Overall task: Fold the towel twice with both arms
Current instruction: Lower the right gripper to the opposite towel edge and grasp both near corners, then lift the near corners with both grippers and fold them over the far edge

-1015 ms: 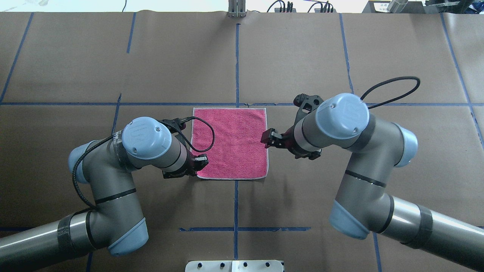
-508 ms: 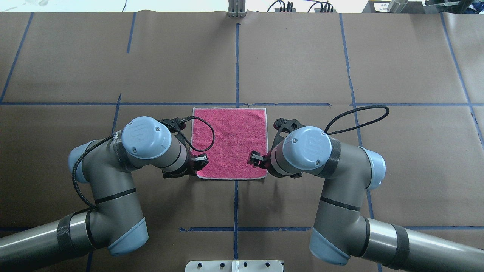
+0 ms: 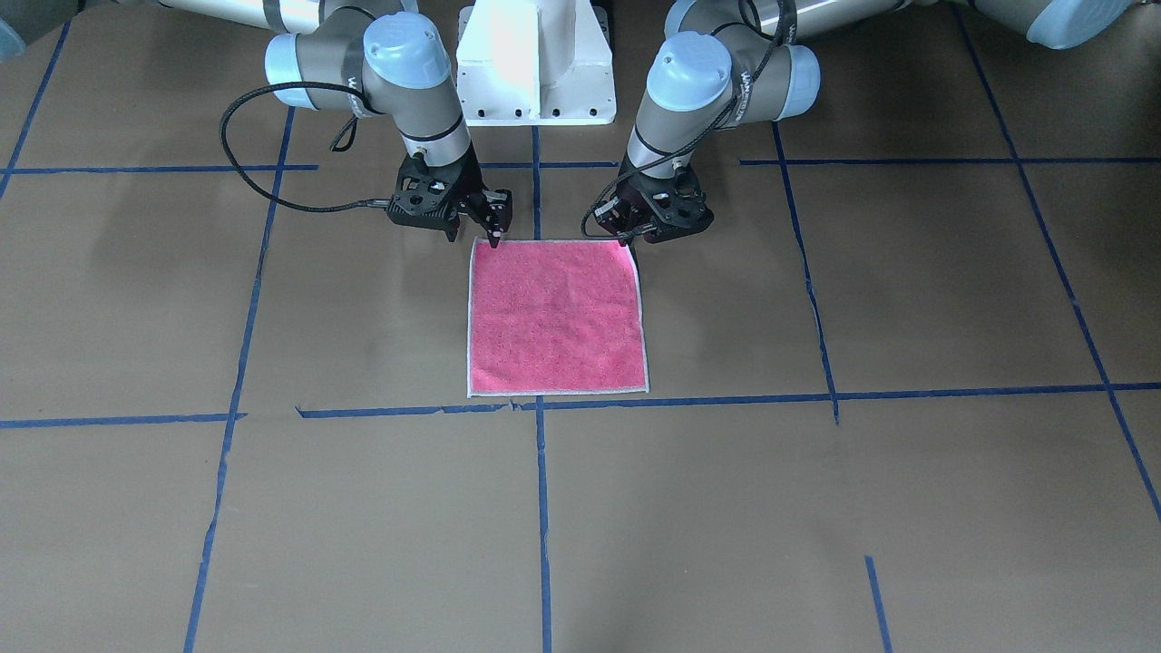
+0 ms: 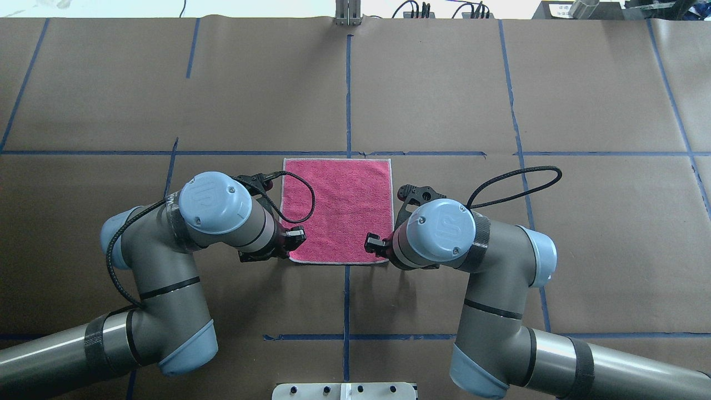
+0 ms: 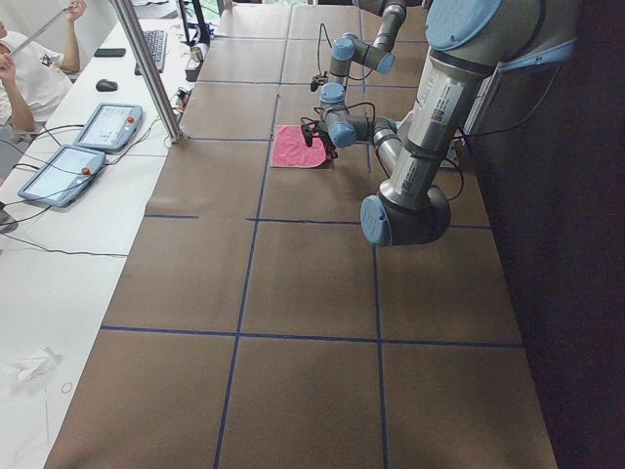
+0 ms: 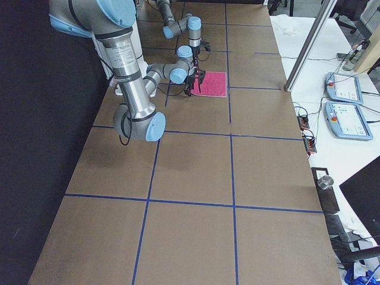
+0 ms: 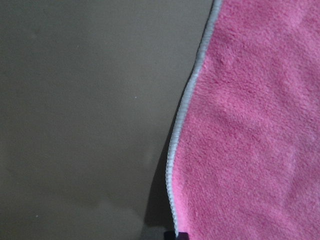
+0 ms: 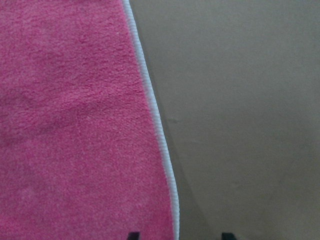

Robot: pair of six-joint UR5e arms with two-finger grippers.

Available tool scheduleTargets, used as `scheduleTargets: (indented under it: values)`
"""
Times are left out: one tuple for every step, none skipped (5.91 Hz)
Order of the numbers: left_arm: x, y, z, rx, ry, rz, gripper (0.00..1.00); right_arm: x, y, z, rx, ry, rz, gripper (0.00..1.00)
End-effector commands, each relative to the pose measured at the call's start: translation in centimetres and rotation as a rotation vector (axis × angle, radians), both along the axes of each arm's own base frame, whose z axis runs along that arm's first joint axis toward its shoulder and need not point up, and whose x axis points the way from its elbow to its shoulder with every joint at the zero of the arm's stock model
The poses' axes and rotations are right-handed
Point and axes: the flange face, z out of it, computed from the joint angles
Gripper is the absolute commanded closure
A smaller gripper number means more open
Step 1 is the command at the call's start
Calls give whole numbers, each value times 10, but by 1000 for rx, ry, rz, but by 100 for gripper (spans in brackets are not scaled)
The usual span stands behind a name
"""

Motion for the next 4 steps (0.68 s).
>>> scheduleTargets:
  values:
    - [0, 0, 0, 1, -1, 1, 100, -2, 2, 1, 1, 3, -3, 66]
    - [-1, -1, 0, 1, -1, -2, 100, -2, 2, 0, 2, 0, -3, 85]
    - [-1, -1, 0, 1, -1, -1, 100, -2, 2, 0, 2, 0, -3, 97]
    - [-1, -2, 0, 1, -1, -3, 100, -1, 3, -1, 3, -1, -3, 100]
